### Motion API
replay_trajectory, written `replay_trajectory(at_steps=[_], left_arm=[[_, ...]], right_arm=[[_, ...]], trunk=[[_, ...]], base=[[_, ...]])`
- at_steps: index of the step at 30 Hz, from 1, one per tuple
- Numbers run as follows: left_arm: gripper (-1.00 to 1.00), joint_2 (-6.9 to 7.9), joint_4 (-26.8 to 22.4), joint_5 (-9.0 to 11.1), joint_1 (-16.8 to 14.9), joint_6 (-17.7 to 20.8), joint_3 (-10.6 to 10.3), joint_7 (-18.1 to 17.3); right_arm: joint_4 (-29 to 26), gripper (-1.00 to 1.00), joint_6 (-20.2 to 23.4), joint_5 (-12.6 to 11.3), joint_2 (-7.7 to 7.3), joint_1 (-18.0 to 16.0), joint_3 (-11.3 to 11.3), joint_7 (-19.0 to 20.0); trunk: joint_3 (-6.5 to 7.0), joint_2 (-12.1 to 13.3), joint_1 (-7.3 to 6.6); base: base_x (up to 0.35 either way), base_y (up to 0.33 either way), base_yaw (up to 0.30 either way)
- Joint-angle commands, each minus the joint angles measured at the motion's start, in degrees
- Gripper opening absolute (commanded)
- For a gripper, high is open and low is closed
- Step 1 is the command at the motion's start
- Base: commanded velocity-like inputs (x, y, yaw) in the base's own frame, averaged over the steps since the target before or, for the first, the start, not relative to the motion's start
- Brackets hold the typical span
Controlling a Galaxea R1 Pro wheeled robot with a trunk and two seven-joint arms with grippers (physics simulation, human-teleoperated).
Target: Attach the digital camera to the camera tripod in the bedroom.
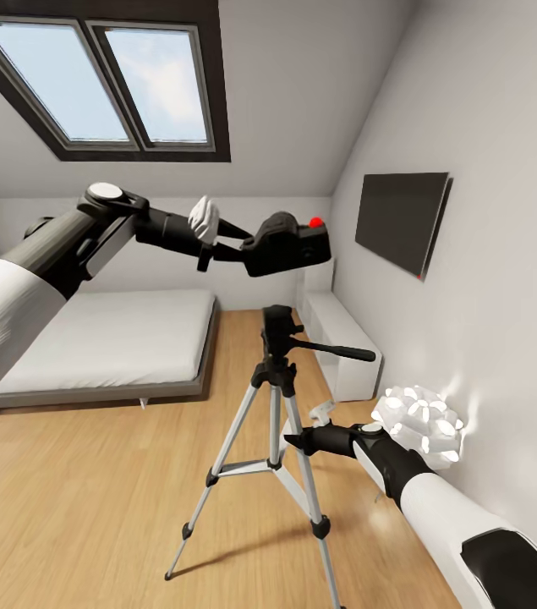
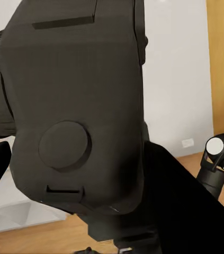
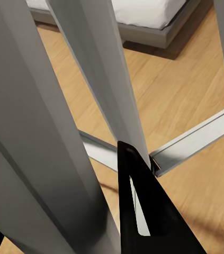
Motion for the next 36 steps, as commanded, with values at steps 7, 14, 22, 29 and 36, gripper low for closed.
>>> replay_trajectory(at_steps=[7, 14, 22, 29, 36], left_arm=[[-1.00, 0.22, 0.88, 0.66, -0.12, -0.25, -0.32, -1.24], [-1.00, 0.05, 1.61, 0.60, -0.12, 0.91, -0.50, -0.66], [-1.00, -0.34, 1.82, -1.22, -0.12, 10.28, -0.73, 1.70], [-1.00, -0.34, 1.06, -3.23, -0.12, 12.95, -0.99, 6.47], [-1.00, -0.33, 1.06, -3.60, -0.07, 12.58, -1.17, 8.41]], right_arm=[[-0.10, -1.00, 0.55, -0.82, -0.08, -0.07, 0.05, 0.07], [-0.09, -1.00, 0.52, -0.82, -0.04, -0.07, 0.05, 0.08], [-0.09, -1.00, 0.53, -0.82, -0.02, -0.07, 0.06, 0.08], [-0.09, -1.00, 0.52, -0.82, -0.08, -0.07, 0.05, 0.08], [-0.09, -1.00, 0.47, -0.82, -0.09, -0.07, 0.05, 0.08]], trunk=[[-0.13, -0.15, 0.04], [-0.13, -0.15, 0.04], [-0.13, -0.15, 0.04], [-0.13, -0.15, 0.04], [-0.13, -0.15, 0.04]], base=[[0.000, 0.000, 0.000], [0.000, 0.000, 0.000], [0.000, 0.000, 0.000], [0.000, 0.000, 0.000], [0.000, 0.000, 0.000]])
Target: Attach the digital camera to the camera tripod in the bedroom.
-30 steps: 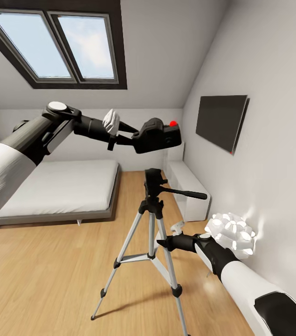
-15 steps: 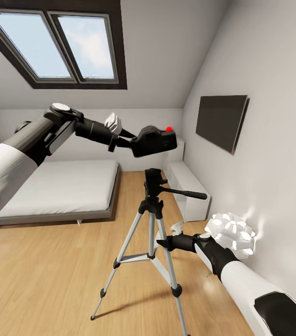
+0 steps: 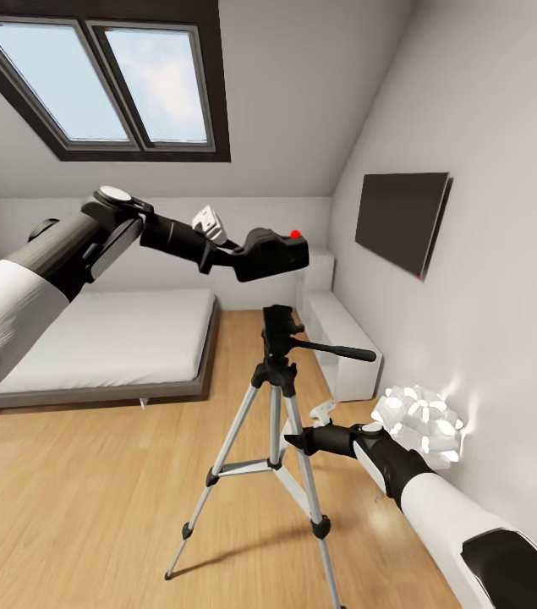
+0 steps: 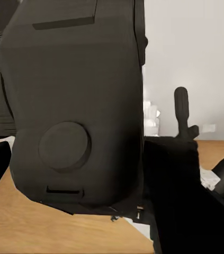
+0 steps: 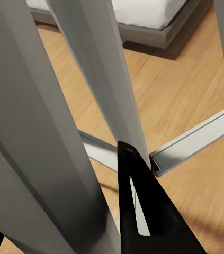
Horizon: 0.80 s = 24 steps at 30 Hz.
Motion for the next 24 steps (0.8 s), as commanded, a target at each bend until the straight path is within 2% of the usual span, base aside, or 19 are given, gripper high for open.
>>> replay_trajectory(at_steps=[1, 4, 8, 16, 24], left_arm=[[-1.00, 0.05, -0.05, 0.55, -0.05, 0.37, -0.26, 0.48], [-1.00, -0.03, -0.07, 0.63, 0.71, -0.24, -0.28, 3.06], [-1.00, -0.12, -0.02, 0.74, 1.66, -2.62, -0.30, 4.59], [-1.00, -1.33, 0.31, 0.91, 2.22, -4.79, -1.18, 4.49], [-1.00, -1.62, 0.45, 0.97, 2.60, -5.09, -2.30, 4.44]], right_arm=[[-0.11, -1.00, 0.56, -0.76, 0.00, -0.07, 0.00, 0.01], [-0.11, -1.00, 0.56, -0.76, 0.00, -0.07, 0.00, 0.01], [-0.11, -1.00, 0.56, -0.76, 0.00, -0.07, 0.00, 0.01], [-0.11, -1.00, 0.56, -0.82, 0.06, -0.07, 0.00, 0.01], [-0.11, -1.00, 0.56, -0.85, 0.08, -0.07, 0.00, 0.01]], trunk=[[-0.13, -0.15, 0.04], [-0.13, -0.15, 0.04], [-0.13, -0.15, 0.04], [-0.13, -0.15, 0.04], [-0.13, -0.15, 0.04]], base=[[0.000, 0.000, 0.000], [0.000, 0.000, 0.000], [0.000, 0.000, 0.000], [0.000, 0.000, 0.000], [0.000, 0.000, 0.000]])
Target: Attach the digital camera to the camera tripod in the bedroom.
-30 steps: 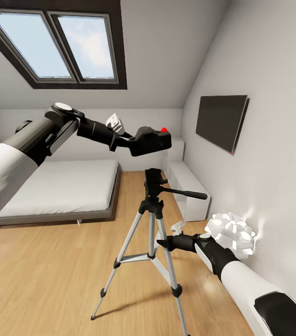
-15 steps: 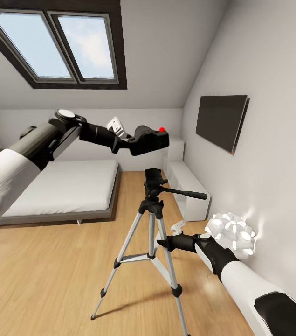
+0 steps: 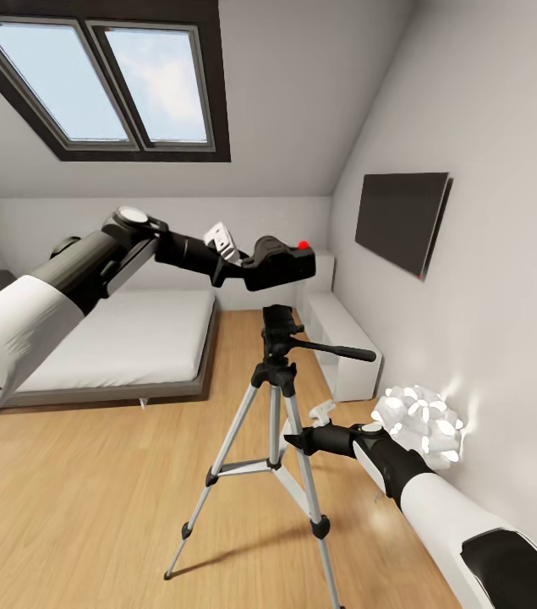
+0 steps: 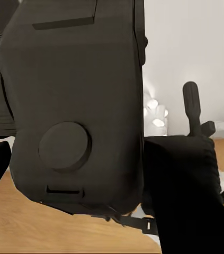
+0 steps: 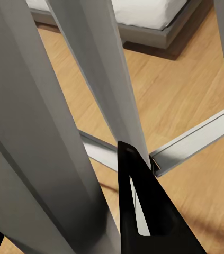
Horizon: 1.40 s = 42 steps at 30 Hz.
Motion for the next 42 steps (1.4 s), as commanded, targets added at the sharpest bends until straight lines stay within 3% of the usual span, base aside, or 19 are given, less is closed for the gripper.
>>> replay_trajectory(at_steps=[1, 24, 42], left_arm=[[-1.00, 0.07, -0.03, 0.58, 0.03, 0.43, -0.28, 0.05], [-1.00, 0.23, -0.02, 0.80, 2.21, 1.12, -0.36, -0.33], [-1.00, 0.68, -3.04, 0.92, 2.24, 3.21, -0.31, -3.70]], right_arm=[[-0.11, -1.00, 0.55, -0.76, -0.01, -0.07, 0.03, 0.00], [-0.11, -1.00, 0.55, -0.75, 0.00, -0.07, 0.04, -0.02], [-0.11, -1.00, 0.55, -0.76, 0.08, -0.07, 0.07, 0.00]], trunk=[[-0.13, -0.15, 0.04], [-0.13, -0.15, 0.04], [-0.13, -0.15, 0.04]], base=[[0.000, 0.000, 0.000], [0.000, 0.000, 0.000], [0.000, 0.000, 0.000]])
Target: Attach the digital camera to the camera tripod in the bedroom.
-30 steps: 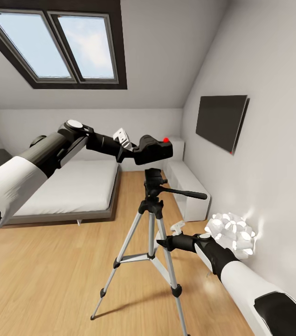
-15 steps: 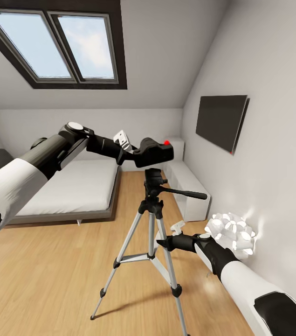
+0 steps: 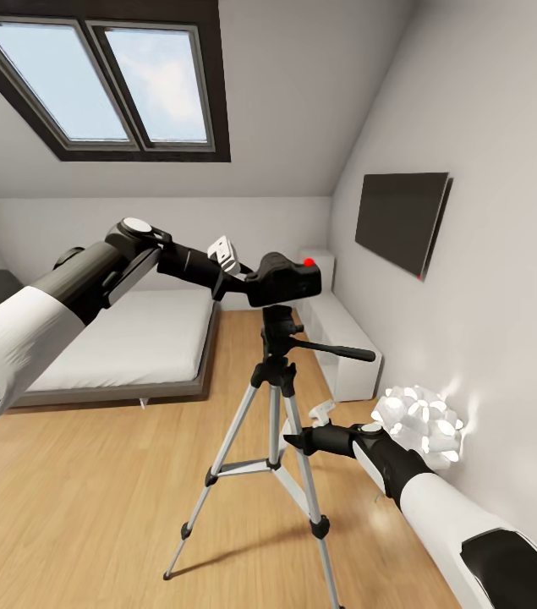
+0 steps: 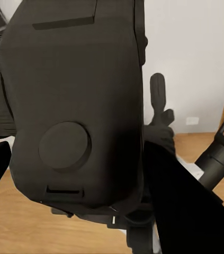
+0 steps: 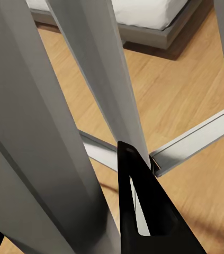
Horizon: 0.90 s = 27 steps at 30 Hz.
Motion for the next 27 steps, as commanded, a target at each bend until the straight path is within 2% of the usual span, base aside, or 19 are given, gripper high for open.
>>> replay_trajectory(at_steps=[1, 27], left_arm=[[-1.00, 0.08, -0.07, 0.55, -0.11, 0.47, -0.25, -0.11], [-1.00, 0.79, 0.17, 0.02, -0.11, 0.80, -0.34, -0.26]], right_arm=[[-0.11, -1.00, 0.54, -0.77, -0.01, -0.07, 0.05, -0.02], [-0.11, -1.00, 0.54, -0.77, -0.01, -0.07, 0.03, -0.02]], trunk=[[-0.13, -0.15, 0.04], [-0.13, -0.15, 0.04]], base=[[0.000, 0.000, 0.000], [0.000, 0.000, 0.000]])
